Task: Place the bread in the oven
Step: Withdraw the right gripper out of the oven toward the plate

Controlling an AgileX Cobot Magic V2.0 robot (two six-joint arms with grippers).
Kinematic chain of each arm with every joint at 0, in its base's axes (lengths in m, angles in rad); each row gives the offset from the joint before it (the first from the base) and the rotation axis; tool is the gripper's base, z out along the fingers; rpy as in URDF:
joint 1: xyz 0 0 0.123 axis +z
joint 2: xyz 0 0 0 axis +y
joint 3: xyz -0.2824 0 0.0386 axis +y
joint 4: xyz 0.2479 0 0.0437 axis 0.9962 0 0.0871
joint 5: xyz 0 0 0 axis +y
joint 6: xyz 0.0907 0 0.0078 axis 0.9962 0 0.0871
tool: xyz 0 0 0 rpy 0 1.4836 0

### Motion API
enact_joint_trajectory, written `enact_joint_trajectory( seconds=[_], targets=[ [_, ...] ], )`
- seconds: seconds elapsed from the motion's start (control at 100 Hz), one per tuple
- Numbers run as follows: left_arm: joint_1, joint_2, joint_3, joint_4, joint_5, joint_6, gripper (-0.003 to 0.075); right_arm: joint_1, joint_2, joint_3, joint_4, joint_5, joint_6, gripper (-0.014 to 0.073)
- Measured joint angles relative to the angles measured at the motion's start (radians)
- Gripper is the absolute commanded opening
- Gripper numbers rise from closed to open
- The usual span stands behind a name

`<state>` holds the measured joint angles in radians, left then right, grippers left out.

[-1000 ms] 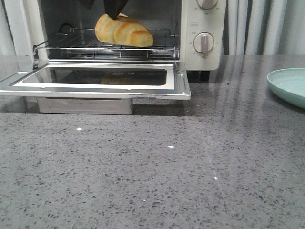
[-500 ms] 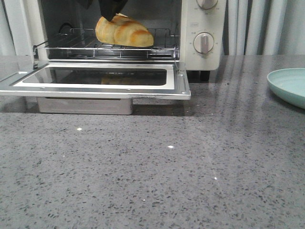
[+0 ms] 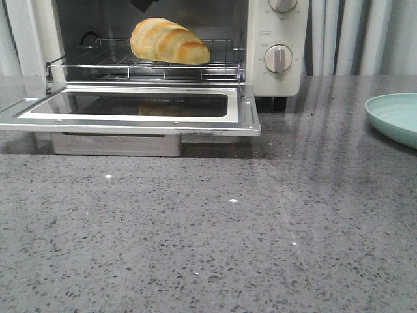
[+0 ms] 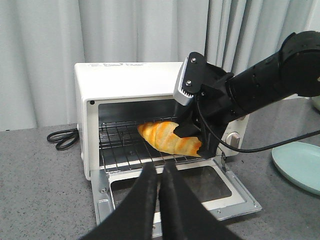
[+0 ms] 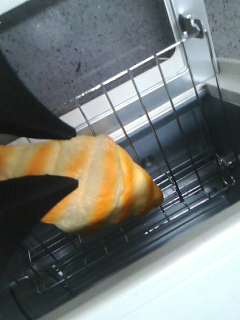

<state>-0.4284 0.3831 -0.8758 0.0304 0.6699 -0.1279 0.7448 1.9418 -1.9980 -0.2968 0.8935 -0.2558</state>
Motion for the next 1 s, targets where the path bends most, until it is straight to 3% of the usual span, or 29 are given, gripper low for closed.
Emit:
enact_joint_trajectory(
  seconds=[0.33,0.59,0.84,1.0],
  targets=[
    [0.0,-0.023,0.004,0.052,-0.002,0.0,-0.0022,0.096,-0.065,-0.002,0.043,0.215,0.004,0.0157],
    [0.021,-0.205,0.066,0.057,-0.051,-0.046,-0.0022,0.128,-0.105,-0.002,0.109,0.353,0.004,0.0141],
    [0.207,-0.315,0.117,0.057,-0.015,-0.053,-0.0022,0.128,-0.142,-0.004,0.178,0.36,0.042,0.0141],
    [0.35,-0.356,0.173,0.002,-0.026,0.043,-0.0021,0.128,-0.155,-0.004,0.18,0.365,0.087,0.0141]
  ],
)
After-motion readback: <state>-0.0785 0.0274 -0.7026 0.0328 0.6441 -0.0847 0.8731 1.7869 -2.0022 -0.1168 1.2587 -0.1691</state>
